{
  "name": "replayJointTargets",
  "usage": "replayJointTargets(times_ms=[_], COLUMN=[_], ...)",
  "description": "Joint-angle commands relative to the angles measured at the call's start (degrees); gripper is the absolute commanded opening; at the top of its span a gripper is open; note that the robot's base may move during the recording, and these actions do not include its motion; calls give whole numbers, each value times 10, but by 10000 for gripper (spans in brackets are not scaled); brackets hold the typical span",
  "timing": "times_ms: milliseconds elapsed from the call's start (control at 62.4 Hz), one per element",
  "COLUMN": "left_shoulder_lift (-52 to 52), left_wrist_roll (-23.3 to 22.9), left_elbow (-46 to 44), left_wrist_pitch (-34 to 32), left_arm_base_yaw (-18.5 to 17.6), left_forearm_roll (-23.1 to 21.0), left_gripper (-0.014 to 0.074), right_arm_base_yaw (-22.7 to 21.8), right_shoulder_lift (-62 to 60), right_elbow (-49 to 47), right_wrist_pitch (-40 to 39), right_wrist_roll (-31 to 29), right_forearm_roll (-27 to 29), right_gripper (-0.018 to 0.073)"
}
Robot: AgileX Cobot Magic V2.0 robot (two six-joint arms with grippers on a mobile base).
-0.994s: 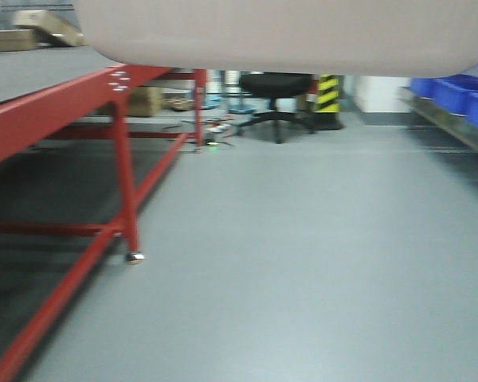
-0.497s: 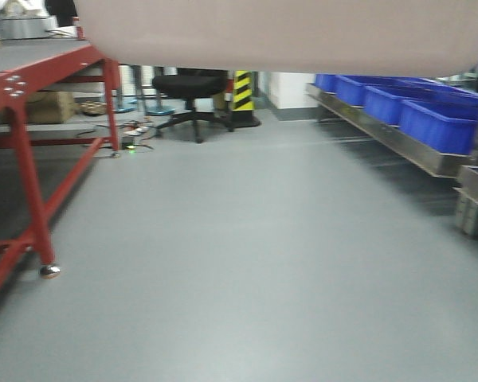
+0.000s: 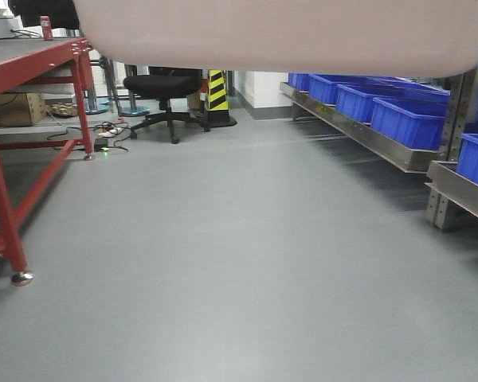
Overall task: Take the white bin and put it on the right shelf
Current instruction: 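Hold the bin with both grippers while driving to the steel shelving rack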
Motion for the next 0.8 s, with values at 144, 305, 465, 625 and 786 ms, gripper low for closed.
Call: replayJointTargets(times_ms=[144, 305, 465, 625, 786], left_shoulder_lift=[-26, -26, -26, -26, -26], left_wrist_roll=[6, 6, 6, 6, 6], left_elbow=[-21, -21, -21, -21, -21], left_wrist_pitch=[202, 202, 202, 202, 202], left_arm_base_yaw=[-33, -33, -33, -33, -33], left_forearm_roll=[-23, -23, -23, -23, -23], left_gripper=[-41, -41, -41, -41, -41], right_arm_base_yaw=[22, 22, 22, 22, 22], right_shoulder_lift=[-19, -19, -19, -19, -19], right_elbow=[-26, -26, -26, -26, -26], right_wrist_pitch=[151, 151, 151, 151, 151], right_wrist_roll=[-3, -3, -3, -3, -3], right_forearm_roll=[51, 51, 51, 51, 51], right_gripper=[65, 65, 65, 65, 65])
